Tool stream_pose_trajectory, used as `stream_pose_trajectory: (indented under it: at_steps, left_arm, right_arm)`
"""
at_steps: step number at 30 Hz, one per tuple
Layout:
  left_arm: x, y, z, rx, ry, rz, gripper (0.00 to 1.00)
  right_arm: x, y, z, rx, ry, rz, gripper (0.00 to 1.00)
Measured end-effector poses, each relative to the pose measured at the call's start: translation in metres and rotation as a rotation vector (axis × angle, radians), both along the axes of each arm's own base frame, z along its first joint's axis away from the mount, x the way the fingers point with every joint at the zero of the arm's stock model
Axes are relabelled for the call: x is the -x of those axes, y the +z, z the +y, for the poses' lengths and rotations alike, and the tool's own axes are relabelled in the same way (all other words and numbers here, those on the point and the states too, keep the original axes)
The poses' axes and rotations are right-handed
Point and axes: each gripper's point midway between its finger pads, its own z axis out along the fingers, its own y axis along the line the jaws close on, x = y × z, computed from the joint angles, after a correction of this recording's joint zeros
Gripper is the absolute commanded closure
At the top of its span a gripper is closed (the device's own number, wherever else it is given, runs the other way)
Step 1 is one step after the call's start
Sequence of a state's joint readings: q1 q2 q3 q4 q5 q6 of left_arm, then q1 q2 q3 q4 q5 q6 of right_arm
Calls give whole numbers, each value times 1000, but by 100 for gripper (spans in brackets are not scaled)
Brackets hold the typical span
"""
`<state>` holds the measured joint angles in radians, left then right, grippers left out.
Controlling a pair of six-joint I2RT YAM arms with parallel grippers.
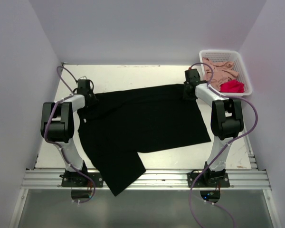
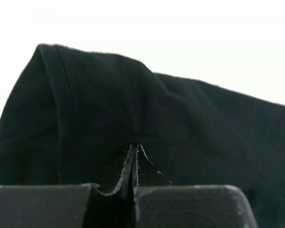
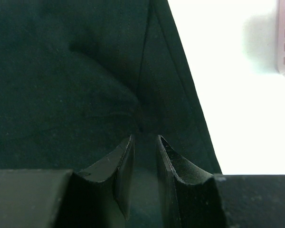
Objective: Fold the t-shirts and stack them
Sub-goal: Fold the flattened tshirt in 1/3 of the way
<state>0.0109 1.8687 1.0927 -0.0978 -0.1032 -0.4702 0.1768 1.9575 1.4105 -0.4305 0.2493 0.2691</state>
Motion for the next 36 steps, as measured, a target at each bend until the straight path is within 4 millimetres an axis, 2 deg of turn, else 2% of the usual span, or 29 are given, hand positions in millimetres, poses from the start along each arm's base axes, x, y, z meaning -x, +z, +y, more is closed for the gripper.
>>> stream_pose_trajectory:
  at_steps: [6, 17, 22, 36]
  left_arm:
    - [-14, -2, 7, -29, 24, 3, 100]
    - [-15, -2, 7, -31, 25, 2, 100]
    - [-15, -2, 7, -32, 26, 3, 100]
    - [-15, -2, 8, -33, 26, 3, 100]
  right_arm:
    - [-12, 4, 2, -2, 3, -20, 72]
    - [-30, 9, 5, 2, 15, -42, 75]
    - [-43, 2, 7, 3, 16, -39, 76]
    - [-32, -12, 4, 13, 10, 10, 74]
